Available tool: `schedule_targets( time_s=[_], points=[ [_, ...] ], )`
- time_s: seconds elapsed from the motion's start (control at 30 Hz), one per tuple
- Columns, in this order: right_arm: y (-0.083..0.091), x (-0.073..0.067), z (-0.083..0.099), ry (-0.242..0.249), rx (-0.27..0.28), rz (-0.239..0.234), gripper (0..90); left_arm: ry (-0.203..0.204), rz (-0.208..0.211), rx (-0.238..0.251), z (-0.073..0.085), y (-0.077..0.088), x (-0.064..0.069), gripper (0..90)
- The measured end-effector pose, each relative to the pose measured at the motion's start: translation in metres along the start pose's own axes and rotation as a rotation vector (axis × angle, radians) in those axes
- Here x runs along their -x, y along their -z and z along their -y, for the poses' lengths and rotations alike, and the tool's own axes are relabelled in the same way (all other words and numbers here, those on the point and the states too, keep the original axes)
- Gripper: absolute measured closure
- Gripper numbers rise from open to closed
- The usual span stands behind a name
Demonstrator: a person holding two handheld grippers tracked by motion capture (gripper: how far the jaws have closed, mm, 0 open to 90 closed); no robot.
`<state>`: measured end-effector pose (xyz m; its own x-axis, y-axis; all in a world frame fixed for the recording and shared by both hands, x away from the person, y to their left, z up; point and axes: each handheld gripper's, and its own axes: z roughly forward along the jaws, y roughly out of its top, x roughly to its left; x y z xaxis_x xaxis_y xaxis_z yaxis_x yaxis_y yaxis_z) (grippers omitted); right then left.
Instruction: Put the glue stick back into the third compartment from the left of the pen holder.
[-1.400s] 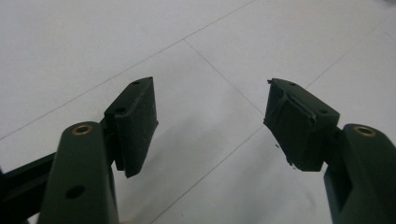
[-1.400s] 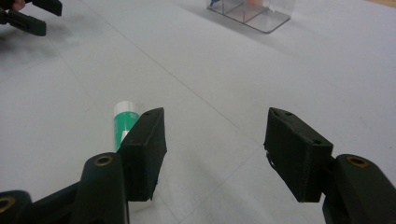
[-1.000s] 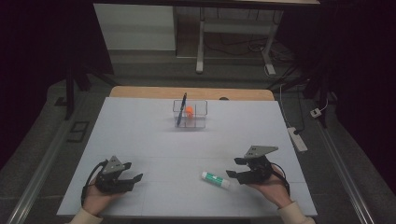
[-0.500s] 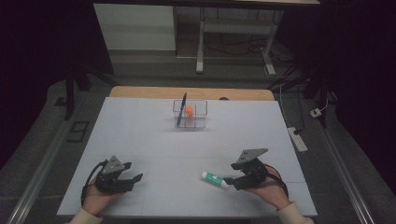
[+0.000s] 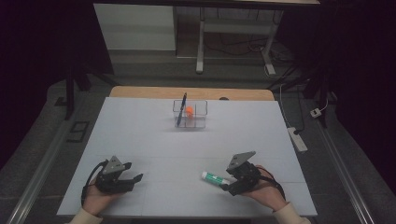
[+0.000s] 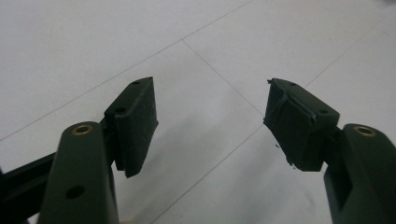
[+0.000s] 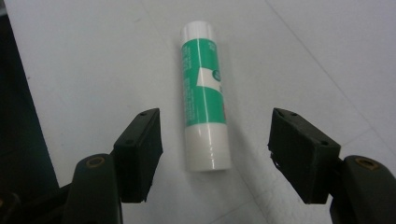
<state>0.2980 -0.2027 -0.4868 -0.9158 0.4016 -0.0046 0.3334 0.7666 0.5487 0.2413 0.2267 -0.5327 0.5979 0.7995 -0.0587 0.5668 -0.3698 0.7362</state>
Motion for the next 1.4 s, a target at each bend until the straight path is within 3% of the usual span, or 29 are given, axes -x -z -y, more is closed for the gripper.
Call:
schedule_targets(
  time_s=[0.5, 0.83, 1.03, 1.2, 1.4],
  points=[
    [-0.025, -0.01, -0.009, 0.054, -0.109, 0.011, 35.5, -0.006, 0.006, -0.005, 0.0, -0.001, 0.0, 33.8],
    [-0.025, -0.008, -0.008, 0.042, -0.113, 0.015, 62.9, -0.007, 0.005, -0.004, 0.0, -0.001, 0.0, 33.8],
    [-0.025, -0.008, -0.009, 0.06, -0.127, 0.023, 63.8, -0.006, 0.006, -0.001, 0.0, 0.0, 0.0, 33.8],
    [-0.023, -0.006, -0.009, 0.067, -0.106, 0.027, 63.8, -0.011, 0.008, -0.004, 0.0, -0.001, 0.001, 33.8],
    [-0.02, -0.004, -0.008, 0.046, -0.097, 0.03, 64.0, -0.018, 0.004, -0.007, 0.0, -0.001, 0.002, 33.8]
  ],
)
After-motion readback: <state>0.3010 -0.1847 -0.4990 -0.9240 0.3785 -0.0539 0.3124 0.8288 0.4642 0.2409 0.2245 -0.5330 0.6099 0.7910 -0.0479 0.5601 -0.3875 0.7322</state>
